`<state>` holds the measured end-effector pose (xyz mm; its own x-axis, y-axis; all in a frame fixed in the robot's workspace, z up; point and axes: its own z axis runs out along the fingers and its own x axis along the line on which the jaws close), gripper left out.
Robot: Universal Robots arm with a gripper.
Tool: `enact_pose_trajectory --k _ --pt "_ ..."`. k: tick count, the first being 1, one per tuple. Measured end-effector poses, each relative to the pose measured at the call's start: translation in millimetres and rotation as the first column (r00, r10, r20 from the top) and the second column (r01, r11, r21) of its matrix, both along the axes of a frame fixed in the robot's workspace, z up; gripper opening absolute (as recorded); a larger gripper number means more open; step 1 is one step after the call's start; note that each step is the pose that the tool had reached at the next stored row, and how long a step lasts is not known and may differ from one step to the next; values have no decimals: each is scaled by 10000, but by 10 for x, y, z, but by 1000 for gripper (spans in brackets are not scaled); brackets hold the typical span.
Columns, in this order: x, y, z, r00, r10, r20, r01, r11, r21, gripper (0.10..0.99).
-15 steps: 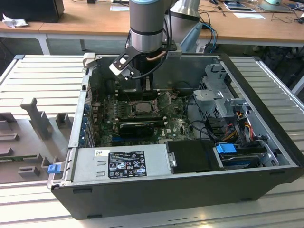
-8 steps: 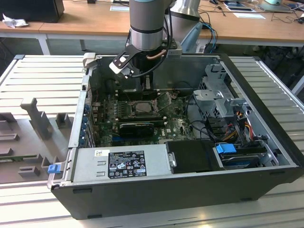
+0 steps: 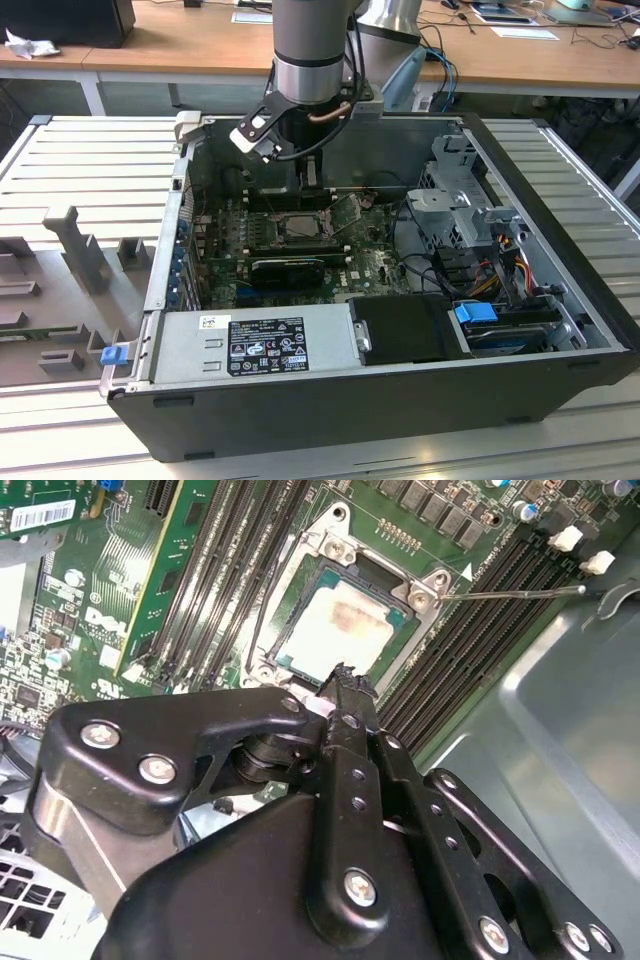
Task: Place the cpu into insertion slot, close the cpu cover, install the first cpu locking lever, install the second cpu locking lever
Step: 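Close the cpu cover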
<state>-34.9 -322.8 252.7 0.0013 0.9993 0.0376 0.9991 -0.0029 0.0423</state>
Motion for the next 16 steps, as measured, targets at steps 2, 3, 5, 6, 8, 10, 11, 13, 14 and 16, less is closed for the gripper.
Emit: enact_pose_trajectory --k 2,3,5,6,8,10,11,13,14,16 --pt "0 0 5 10000 0 0 0 10000 1 106" --pt "0 0 7 10000 0 0 0 10000 0 106" --pt "0 0 14 10000 0 0 0 10000 0 106" --pt "0 0 15 10000 0 0 0 10000 1 106" --pt "0 0 20 10000 0 0 0 10000 1 106" --pt "0 0 25 10000 0 -1 0 10000 -1 106" --pt "0 0 30 10000 0 1 0 10000 0 106" --pt "0 0 36 10000 0 0 0 10000 1 106" --pt "0 0 38 10000 0 0 0 10000 1 106" --pt "0 0 42 10000 0 -1 0 10000 0 106"
